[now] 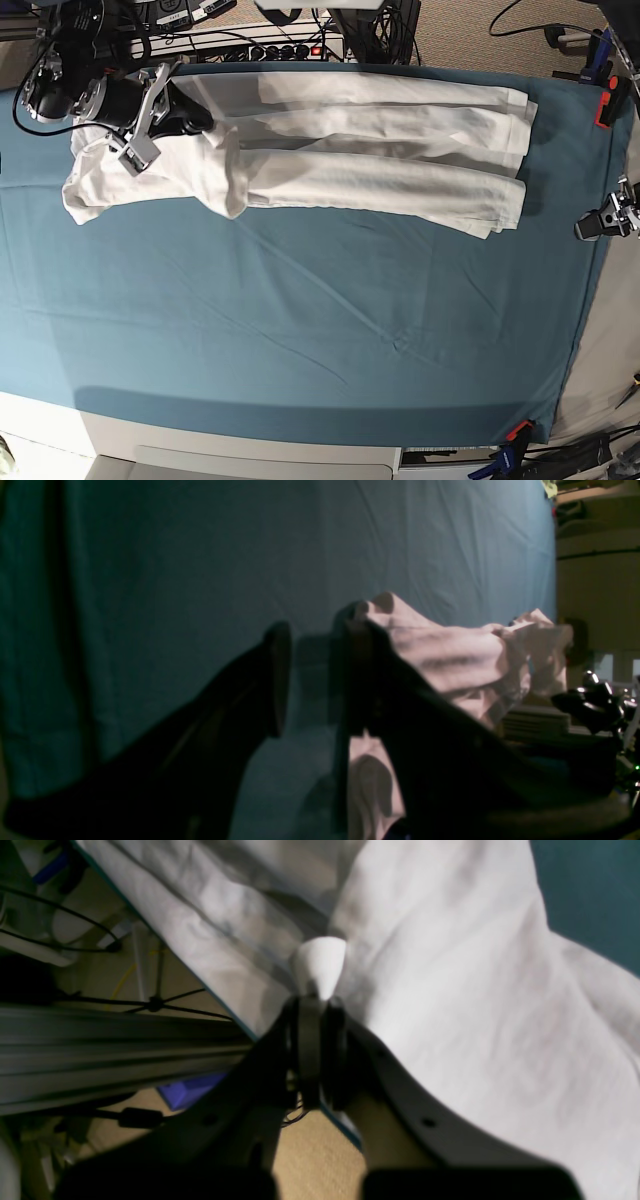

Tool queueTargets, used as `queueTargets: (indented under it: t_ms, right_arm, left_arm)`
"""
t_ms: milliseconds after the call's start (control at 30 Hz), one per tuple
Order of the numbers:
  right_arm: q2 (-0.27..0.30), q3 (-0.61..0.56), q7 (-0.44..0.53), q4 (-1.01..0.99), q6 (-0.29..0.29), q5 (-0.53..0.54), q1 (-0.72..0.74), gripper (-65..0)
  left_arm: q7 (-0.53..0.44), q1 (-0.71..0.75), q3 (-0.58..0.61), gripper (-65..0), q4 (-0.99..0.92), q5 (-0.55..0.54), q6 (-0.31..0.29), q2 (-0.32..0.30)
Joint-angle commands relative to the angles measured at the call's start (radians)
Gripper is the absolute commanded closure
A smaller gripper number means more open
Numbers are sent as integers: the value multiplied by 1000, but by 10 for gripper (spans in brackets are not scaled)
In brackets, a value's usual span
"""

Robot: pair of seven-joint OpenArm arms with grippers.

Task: Fold the T-shirt properly
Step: 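Grasp the sleeve end with the right gripper and fold it inward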

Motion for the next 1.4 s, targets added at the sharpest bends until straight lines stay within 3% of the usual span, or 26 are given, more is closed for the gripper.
queueTargets:
  t_ms: [0,733,767,867,933,1133,1233,1367]
  right_arm:
    - [13,8,18,16,1,19,-7,0]
    - [13,8,18,16,1,-63,-28,0]
    - [14,8,18,16,1,-62,-34,-18]
    - [14,8,18,16,1,-49,-71,-175]
    - [13,8,18,16,1,-27,-103,-245]
    - [10,9,18,21,1,-7,-117,-250]
    - [0,15,18,37,1,-53,-85,-250]
    - [-68,100,96,40,1,-182,-4,-250]
  left_arm:
    - [-15,-19,-7,-192,14,-24,-2,-31]
    - [-14,-19,-7,-192,14,-24,-2,-31]
    - [-14,-19,-7,-192,14,-24,-2,-31]
    - [-14,-19,-7,-192,14,-24,-2,-31]
    - [-16,-19,-7,-192,14,-24,-2,-31]
    - [-37,-18,-7,-192,14,-24,-2,-31]
    - [-27,-18,-7,-195,14,-24,-2,-32]
    - [14,-14,-7,-288,14,-24,-2,-31]
